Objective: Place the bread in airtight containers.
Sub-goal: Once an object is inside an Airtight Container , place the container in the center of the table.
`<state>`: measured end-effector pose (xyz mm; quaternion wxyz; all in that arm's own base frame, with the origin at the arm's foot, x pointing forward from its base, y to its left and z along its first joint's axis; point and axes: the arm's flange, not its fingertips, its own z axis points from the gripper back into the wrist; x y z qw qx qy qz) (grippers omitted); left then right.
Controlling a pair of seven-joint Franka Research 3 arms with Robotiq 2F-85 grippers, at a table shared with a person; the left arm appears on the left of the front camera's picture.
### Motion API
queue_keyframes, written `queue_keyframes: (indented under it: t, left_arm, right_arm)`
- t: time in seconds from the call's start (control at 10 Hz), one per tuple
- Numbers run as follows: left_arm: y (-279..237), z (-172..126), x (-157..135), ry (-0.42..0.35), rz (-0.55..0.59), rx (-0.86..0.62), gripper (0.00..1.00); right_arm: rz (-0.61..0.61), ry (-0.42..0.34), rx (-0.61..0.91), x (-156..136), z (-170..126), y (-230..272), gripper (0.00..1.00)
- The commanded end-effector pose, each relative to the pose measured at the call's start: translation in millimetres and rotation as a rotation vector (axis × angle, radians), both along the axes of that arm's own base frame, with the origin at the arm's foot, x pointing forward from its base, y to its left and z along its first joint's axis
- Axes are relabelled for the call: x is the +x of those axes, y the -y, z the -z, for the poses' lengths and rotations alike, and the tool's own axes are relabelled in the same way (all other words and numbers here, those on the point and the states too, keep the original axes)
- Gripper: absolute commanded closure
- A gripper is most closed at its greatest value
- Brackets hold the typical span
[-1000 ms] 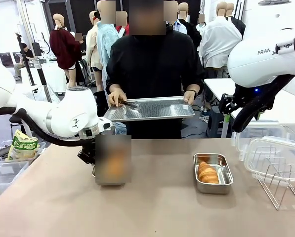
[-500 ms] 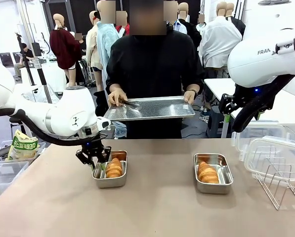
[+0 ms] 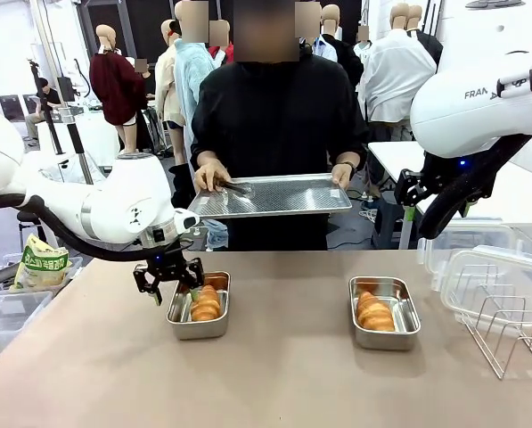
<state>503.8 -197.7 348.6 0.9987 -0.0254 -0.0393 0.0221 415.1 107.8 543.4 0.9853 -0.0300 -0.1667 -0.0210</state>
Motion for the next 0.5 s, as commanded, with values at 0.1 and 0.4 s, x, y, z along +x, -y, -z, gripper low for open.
queue_keyframes:
  t: [0.1, 0.4]
  left_arm:
    - [0.1, -18.2, -2.4, 0.005, 0.022, -0.02, 0.0]
    - [2.2, -11.2, -1.2, 0.01, 0.005, -0.008, 0.0]
  right_arm:
    - [0.003, 0.003, 0.002, -1.7, 2.9, 0.0, 0.0]
    - [0.003, 0.003, 0.002, -1.7, 2.9, 0.0, 0.0]
